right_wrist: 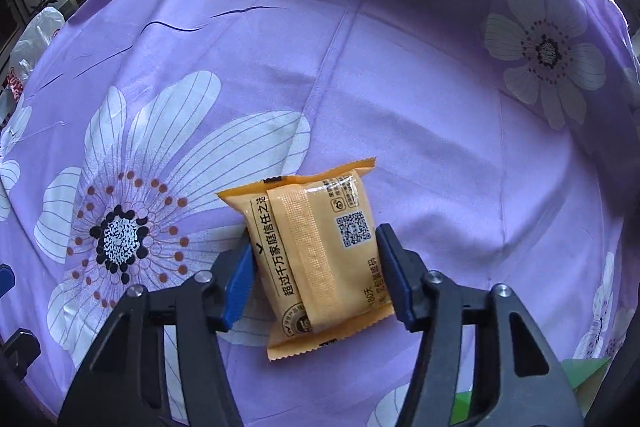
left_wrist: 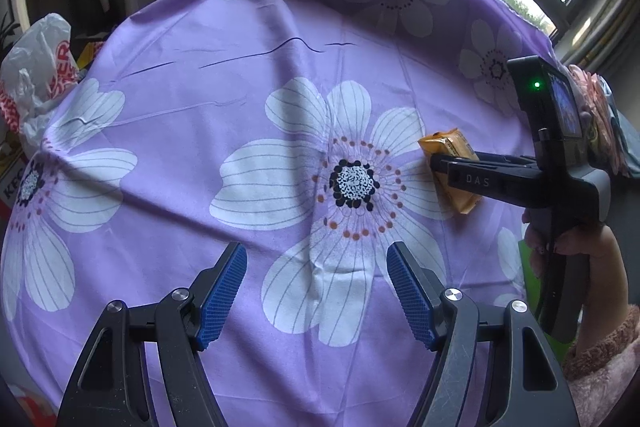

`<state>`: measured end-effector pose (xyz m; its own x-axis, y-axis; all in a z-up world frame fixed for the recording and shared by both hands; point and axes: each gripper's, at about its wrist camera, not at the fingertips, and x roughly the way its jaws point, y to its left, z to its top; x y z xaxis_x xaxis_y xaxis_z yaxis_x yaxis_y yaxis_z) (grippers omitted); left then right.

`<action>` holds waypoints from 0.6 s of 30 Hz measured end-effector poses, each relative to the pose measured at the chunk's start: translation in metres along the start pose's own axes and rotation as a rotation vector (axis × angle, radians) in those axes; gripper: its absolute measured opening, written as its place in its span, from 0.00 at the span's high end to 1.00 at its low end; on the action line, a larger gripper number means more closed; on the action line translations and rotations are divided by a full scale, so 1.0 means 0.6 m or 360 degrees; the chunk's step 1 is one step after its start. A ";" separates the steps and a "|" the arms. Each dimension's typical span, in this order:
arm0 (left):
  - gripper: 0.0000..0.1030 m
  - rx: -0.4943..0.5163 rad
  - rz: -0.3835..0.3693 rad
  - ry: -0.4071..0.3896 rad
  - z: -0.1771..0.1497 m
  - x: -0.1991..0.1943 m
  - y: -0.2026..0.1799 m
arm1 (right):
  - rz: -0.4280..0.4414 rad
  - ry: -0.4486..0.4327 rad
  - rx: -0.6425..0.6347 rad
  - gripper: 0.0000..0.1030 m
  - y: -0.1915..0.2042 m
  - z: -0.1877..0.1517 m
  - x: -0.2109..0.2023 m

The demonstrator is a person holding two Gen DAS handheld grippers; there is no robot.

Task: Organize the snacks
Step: 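Move the open right tool over the orange cake pack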

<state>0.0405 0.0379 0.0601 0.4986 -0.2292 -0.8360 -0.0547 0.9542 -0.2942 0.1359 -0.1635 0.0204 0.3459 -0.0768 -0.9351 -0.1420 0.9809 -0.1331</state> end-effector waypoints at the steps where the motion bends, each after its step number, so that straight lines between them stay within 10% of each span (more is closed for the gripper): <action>1: 0.29 0.0001 0.0001 0.0003 0.000 0.001 0.000 | 0.0032 0.0003 0.0047 0.47 -0.002 -0.005 -0.007; 18: 0.29 -0.0022 0.0071 0.0063 -0.012 0.013 0.000 | 0.0275 0.0001 0.0551 0.44 0.063 -0.228 -0.114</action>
<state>0.0381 0.0347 0.0502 0.4608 -0.1943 -0.8660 -0.0882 0.9609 -0.2625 -0.0201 -0.1459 0.0342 0.3438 0.0947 -0.9343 0.1236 0.9817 0.1449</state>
